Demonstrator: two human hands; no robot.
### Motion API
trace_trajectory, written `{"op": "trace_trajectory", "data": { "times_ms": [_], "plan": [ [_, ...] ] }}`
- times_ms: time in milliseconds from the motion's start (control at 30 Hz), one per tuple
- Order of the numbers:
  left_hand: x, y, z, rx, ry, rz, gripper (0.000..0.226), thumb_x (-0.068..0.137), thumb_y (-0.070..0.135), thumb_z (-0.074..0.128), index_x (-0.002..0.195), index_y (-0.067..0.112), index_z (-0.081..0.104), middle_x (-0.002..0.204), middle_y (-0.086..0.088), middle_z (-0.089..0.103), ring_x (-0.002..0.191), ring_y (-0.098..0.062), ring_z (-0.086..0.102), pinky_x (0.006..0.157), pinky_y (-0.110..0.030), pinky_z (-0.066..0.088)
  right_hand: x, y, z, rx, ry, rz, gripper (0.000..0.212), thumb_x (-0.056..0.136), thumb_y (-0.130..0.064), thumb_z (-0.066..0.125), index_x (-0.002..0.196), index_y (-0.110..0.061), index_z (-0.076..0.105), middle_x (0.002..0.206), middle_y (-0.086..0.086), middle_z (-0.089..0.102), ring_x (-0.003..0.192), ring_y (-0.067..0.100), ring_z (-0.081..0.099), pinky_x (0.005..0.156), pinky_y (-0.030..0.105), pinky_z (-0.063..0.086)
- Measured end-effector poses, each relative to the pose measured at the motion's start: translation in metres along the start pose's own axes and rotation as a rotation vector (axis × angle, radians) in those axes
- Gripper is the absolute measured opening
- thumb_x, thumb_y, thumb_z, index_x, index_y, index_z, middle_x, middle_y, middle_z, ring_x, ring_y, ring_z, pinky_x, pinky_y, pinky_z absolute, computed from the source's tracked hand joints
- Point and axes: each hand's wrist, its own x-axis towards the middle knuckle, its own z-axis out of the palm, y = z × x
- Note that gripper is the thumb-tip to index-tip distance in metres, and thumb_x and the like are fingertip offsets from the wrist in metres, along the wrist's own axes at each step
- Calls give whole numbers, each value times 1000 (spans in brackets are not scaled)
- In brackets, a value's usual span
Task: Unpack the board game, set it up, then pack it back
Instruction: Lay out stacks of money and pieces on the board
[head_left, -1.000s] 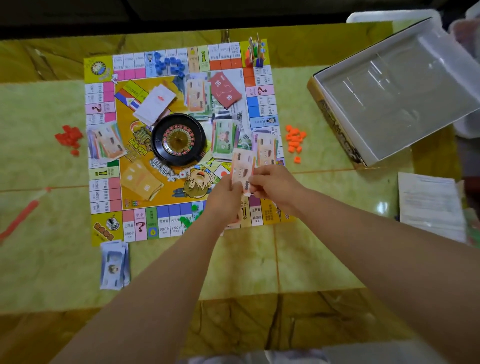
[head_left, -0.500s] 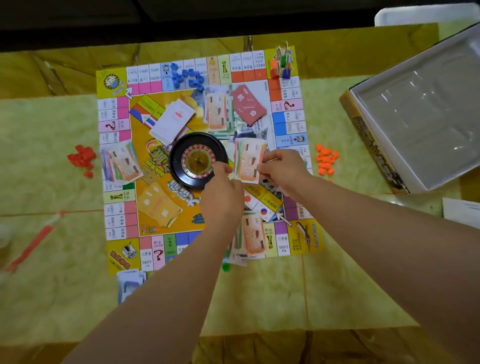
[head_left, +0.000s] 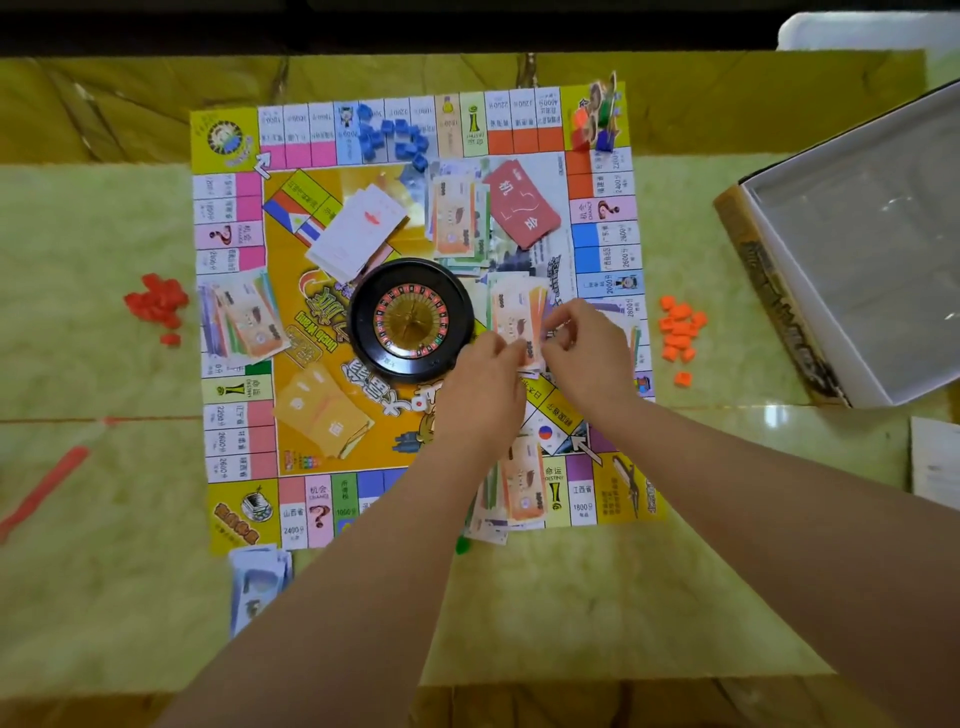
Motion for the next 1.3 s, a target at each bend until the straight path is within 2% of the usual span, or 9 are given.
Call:
{"op": "trace_trajectory", "data": {
  "times_ms": [100, 200, 300, 433, 567, 733, 867, 1133, 1300],
  "plan": [
    [-2, 0, -3, -42, -18, -15, 38, 99, 16, 41, 136, 13, 50, 128, -9, 47, 117, -27, 44, 90, -42, 44, -10, 8, 1, -65, -128, -48, 30, 89, -8, 51, 115, -17, 63, 83, -5, 55, 76, 13, 50, 70, 26, 39],
    [-24, 2, -3, -99, 65, -88, 37, 100, 19, 38, 134, 10, 49, 127, -8, 46, 116, -25, 46, 90, -40, 44, -18, 9, -4, -58, -116, -81, 36, 92, -10, 48, 126, -17, 59, 96, -2, 58, 81, 13, 50, 71, 24, 37],
    [-60, -6, -1, -151, 121, -234, 32, 99, 19, 40, 128, 13, 54, 124, -5, 47, 110, -24, 49, 83, -36, 42, -35, 6, -5, 2, -149, -82, 28, 94, -11, 47, 118, -18, 60, 85, -3, 55, 67, 14, 52, 57, 25, 42],
    [-107, -30, 7, -194, 150, -393, 24, 96, 16, 45, 114, 12, 61, 116, -8, 55, 104, -27, 53, 82, -39, 44, -70, 4, 12, 14, -302, -148, 19, 90, -7, 52, 101, -14, 67, 73, -4, 55, 61, 13, 51, 67, 33, 46],
    [-154, -57, 13, -230, 194, -552, 19, 93, 17, 50, 109, 16, 60, 111, -7, 56, 99, -27, 55, 80, -39, 45, -110, 2, 47, -40, -487, -238, 17, 90, -7, 54, 98, -13, 68, 71, -7, 53, 62, 7, 48, 58, 24, 39],
    [-207, -106, 20, -173, 435, -692, 33, 88, 13, 56, 120, 5, 53, 119, -16, 49, 111, -33, 46, 88, -41, 37, -159, -5, 102, -83, -594, -261, 19, 90, -8, 55, 98, -18, 68, 74, -5, 53, 67, 10, 50, 61, 25, 41],
    [-233, -152, 23, -82, 397, -871, 48, 91, 23, 57, 131, 1, 41, 133, -19, 41, 121, -35, 38, 93, -41, 35, -185, -9, 146, -105, -574, -240, 15, 91, -12, 56, 98, -20, 66, 91, 5, 63, 82, 21, 59, 76, 37, 50],
    [-238, -198, 28, -137, 297, -786, 64, 80, 30, 75, 126, 1, 39, 129, -17, 41, 118, -33, 41, 92, -37, 36, -206, -26, 195, -74, -421, -197, 23, 93, -6, 49, 110, -15, 62, 101, -3, 63, 90, 15, 58, 85, 30, 48],
    [-230, -201, 27, -188, 273, -702, 48, 81, 19, 72, 116, 1, 46, 122, -17, 47, 113, -33, 45, 92, -38, 38, -207, -32, 210, -76, -385, -223, 26, 93, -6, 47, 114, -13, 60, 113, 0, 65, 97, 17, 61, 89, 34, 50]
  ]
}}
